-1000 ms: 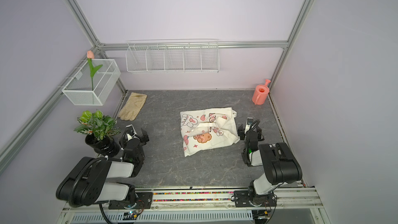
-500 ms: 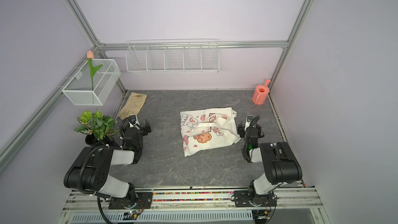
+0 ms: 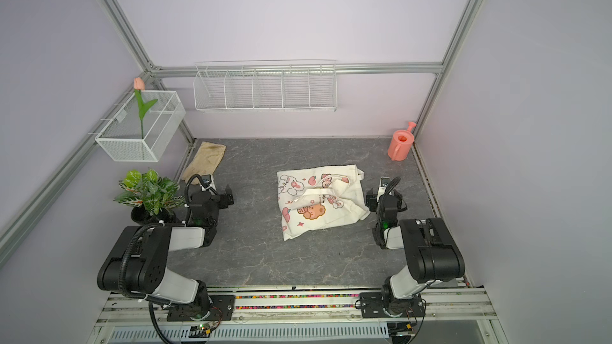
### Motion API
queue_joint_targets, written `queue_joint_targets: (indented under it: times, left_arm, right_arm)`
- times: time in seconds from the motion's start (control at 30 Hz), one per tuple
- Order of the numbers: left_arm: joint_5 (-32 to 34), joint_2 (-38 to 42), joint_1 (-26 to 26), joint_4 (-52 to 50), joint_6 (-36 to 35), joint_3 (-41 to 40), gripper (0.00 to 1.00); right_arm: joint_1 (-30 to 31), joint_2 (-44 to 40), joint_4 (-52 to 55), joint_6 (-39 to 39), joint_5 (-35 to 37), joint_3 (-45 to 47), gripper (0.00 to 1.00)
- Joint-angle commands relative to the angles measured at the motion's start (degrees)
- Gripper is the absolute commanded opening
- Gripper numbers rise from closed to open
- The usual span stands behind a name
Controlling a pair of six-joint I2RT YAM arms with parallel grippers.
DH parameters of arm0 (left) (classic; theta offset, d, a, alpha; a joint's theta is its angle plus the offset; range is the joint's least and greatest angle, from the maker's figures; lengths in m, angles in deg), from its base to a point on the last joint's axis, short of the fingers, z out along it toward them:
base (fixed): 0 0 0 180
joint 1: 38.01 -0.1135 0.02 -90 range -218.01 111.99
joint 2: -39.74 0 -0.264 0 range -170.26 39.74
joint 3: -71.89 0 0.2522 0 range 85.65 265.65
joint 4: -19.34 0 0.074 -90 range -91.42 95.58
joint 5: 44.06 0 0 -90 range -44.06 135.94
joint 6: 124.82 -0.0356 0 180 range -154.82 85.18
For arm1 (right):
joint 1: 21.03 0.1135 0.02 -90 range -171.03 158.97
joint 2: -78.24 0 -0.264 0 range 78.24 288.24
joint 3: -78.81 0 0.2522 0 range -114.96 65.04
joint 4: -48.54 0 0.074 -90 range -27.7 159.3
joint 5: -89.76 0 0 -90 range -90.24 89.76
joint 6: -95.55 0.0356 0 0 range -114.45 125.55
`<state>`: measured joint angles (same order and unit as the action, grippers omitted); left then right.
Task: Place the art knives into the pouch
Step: Reset both arms
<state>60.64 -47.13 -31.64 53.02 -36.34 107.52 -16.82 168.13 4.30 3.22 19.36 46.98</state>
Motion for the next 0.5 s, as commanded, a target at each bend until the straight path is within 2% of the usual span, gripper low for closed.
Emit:
queue_joint_targets:
  times: [0.0,0.47]
  left_arm:
    - [-0.64,0.41,-0.46,-0.33,0.56,0.96,0.99]
    - [-2.17,0.44,-1.20,-1.65,0.99,1.69,0.99]
  right_arm:
    - [-0.34,-0.51,-0.84,0.48,-0.35,-0.65,0.89]
    - [-0.28,-0.54,-0.80,0.44,-0.37,-0.66,0.89]
